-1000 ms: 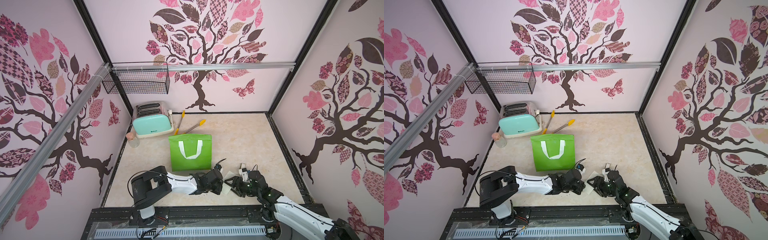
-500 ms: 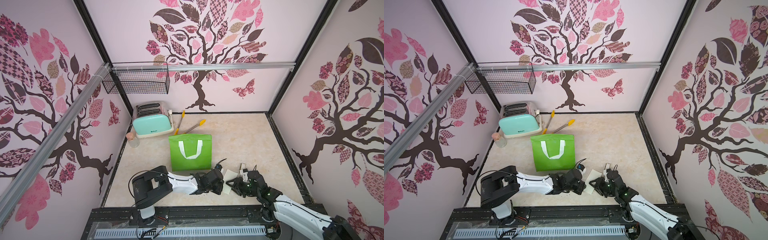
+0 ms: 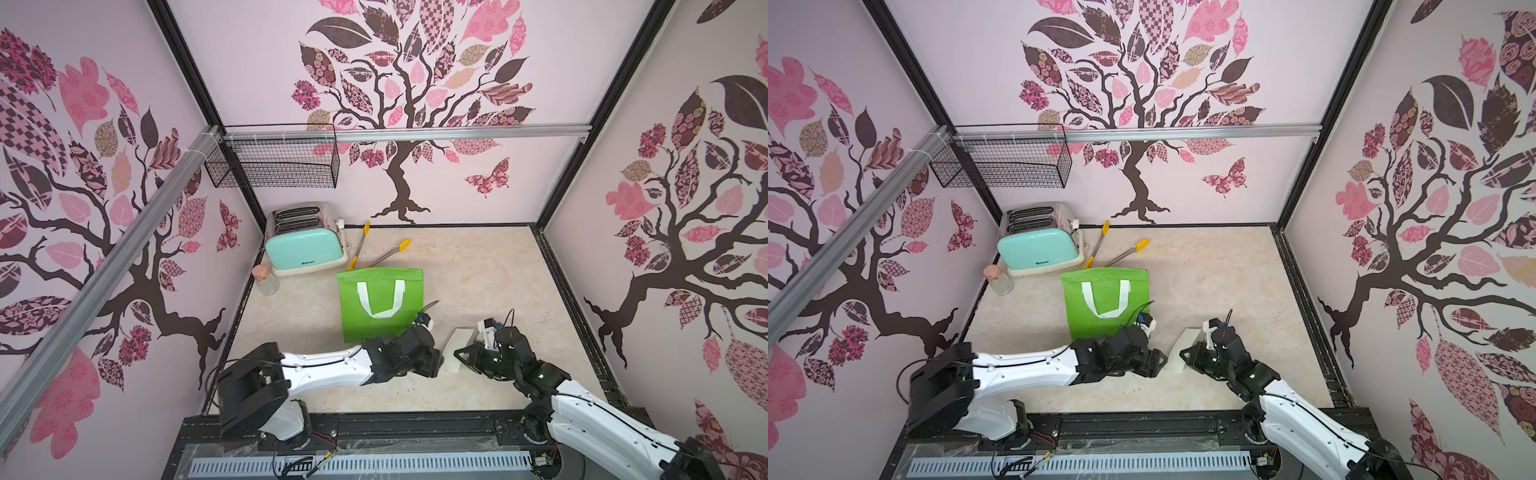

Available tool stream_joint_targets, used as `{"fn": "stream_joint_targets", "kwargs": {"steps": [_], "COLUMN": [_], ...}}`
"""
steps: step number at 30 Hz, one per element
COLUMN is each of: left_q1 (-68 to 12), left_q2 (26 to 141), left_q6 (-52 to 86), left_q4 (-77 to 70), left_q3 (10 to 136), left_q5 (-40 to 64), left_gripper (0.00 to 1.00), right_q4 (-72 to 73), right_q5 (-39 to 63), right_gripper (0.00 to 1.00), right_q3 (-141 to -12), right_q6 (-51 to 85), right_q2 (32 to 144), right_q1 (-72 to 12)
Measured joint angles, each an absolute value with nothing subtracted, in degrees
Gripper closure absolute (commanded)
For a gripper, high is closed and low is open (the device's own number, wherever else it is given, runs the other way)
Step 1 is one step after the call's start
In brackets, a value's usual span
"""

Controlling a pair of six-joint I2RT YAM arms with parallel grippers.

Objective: Staple the receipts to the bags
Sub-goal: Pick up the receipt from the center of the board.

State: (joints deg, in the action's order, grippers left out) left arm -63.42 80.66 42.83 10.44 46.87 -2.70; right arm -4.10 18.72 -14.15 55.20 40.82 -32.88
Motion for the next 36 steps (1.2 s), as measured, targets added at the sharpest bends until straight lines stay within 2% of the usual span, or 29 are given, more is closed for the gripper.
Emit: {"fn": "stream_joint_targets", "kwargs": {"steps": [6, 12, 17, 21, 27, 36], "left_q1": [-54.15, -39.62, -28.62, -22.7, -20.64, -20.64], "left_q2": [64.9, 53.45, 49.65, 49.45, 50.17, 51.66], "left_q6": [43.05, 44.23, 46.76, 49.82, 53.23, 56.95], "left_q4": [15.07, 14.61, 11.46, 6.55, 0.82, -5.98], "left_q3": [46.87, 45.06, 42.04, 39.81, 37.5, 34.89], "left_q5": [-0.25, 12.29, 24.12, 33.23, 41.19, 45.52], "left_gripper": [0.25, 0.3, 0.33, 0.33, 0.36, 0.43], "right_q4": [-5.1, 1.39, 10.74, 17.37, 27.92, 33.58], "right_q5": [20.86, 26.94, 32.4, 34.22, 36.93, 39.53], "right_gripper": [1.0, 1.0, 1.0, 1.0, 1.0, 1.0], "right_q3": [-23.81, -31.75, -35.44, -37.87, -38.22, -39.27], "right_q6": [48.12, 42.78, 41.93, 41.5, 44.53, 47.18], "right_q2": [44.01, 49.78, 56.27, 61.95, 67.75, 71.44], "right_q1": [-32.86, -32.86, -33.63, -37.76, -40.14, -41.74]}}
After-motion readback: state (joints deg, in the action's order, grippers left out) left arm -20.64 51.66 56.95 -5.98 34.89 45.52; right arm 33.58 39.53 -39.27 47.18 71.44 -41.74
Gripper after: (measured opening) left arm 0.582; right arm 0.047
